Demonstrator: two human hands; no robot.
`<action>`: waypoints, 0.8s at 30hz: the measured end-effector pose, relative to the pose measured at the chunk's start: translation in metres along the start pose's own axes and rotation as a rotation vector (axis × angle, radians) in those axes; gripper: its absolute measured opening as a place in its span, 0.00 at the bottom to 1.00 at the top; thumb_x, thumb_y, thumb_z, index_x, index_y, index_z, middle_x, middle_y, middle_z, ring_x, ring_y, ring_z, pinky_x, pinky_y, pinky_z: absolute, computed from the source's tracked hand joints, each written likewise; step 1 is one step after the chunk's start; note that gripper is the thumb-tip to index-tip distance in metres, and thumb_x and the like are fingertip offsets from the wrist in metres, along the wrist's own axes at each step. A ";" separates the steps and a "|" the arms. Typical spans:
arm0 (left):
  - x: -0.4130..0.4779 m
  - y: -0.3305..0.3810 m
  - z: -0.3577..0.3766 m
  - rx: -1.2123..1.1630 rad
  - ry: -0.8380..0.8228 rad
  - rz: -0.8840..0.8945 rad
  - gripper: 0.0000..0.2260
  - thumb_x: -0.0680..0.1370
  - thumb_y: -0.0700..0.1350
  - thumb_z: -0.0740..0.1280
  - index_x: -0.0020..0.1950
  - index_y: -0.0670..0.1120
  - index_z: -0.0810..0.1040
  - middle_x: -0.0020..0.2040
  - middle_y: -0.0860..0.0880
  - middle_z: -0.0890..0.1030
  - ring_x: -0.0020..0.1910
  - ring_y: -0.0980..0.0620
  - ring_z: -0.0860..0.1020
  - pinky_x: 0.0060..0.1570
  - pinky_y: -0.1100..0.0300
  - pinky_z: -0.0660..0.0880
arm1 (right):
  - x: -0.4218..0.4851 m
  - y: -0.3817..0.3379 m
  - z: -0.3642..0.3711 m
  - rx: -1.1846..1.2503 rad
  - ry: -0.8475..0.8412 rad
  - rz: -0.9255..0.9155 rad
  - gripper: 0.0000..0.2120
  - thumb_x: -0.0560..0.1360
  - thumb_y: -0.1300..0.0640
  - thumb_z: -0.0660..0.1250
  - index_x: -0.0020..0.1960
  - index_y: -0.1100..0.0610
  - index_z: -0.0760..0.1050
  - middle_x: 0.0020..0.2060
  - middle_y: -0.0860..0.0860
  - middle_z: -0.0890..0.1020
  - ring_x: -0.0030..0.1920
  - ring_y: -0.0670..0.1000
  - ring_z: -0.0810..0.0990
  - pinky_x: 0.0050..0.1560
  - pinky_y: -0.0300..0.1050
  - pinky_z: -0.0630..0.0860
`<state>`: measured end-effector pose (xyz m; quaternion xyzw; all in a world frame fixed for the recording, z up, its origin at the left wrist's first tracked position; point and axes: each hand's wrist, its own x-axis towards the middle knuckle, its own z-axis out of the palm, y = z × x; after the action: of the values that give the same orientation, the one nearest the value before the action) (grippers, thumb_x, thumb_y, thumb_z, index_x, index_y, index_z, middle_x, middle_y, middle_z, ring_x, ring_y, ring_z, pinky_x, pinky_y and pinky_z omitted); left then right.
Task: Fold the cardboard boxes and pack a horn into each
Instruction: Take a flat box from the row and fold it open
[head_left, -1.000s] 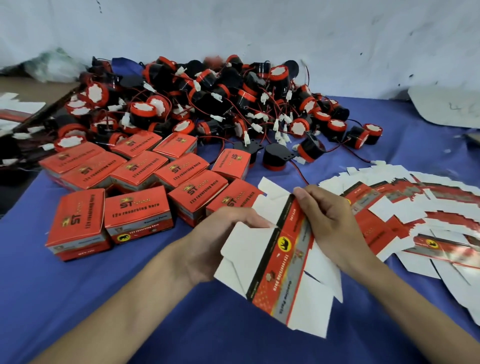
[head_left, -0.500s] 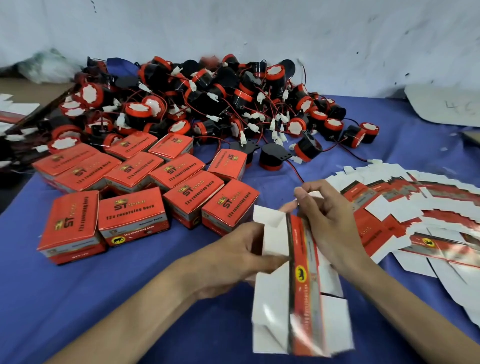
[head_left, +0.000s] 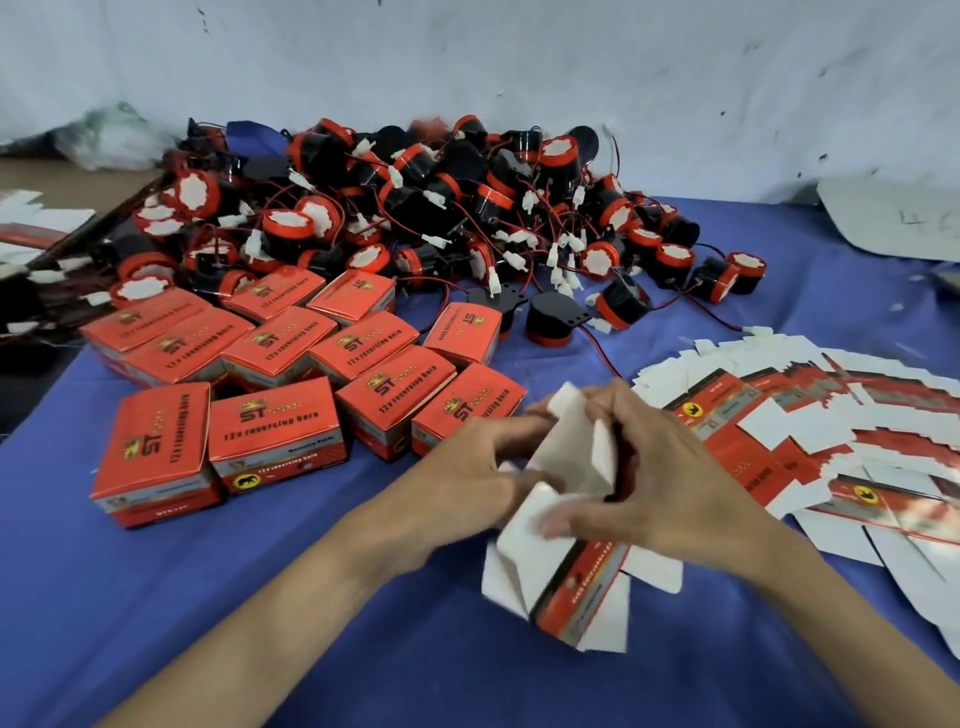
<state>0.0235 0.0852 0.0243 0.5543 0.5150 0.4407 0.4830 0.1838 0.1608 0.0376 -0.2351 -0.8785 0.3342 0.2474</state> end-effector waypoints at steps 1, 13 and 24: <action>0.005 0.004 0.001 -0.072 0.043 0.057 0.13 0.77 0.40 0.67 0.51 0.59 0.82 0.47 0.59 0.83 0.45 0.62 0.81 0.39 0.70 0.75 | 0.001 0.000 -0.003 0.078 0.052 0.048 0.24 0.53 0.32 0.74 0.43 0.34 0.68 0.41 0.34 0.80 0.35 0.38 0.77 0.31 0.30 0.71; -0.006 -0.006 0.021 -0.115 0.552 0.458 0.11 0.74 0.45 0.68 0.49 0.56 0.68 0.59 0.59 0.73 0.55 0.60 0.77 0.45 0.63 0.78 | -0.001 0.005 0.024 0.636 0.391 0.147 0.17 0.63 0.42 0.73 0.48 0.45 0.73 0.43 0.48 0.79 0.46 0.51 0.81 0.45 0.47 0.80; -0.009 -0.004 0.023 -0.048 0.592 0.495 0.11 0.72 0.53 0.68 0.46 0.56 0.66 0.42 0.54 0.70 0.38 0.51 0.73 0.36 0.59 0.74 | -0.007 -0.002 0.043 0.642 0.509 -0.085 0.08 0.73 0.49 0.64 0.52 0.45 0.69 0.39 0.40 0.77 0.38 0.40 0.75 0.38 0.33 0.74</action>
<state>0.0448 0.0746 0.0172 0.4993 0.4724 0.6967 0.2052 0.1637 0.1350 0.0092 -0.1848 -0.6494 0.5119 0.5312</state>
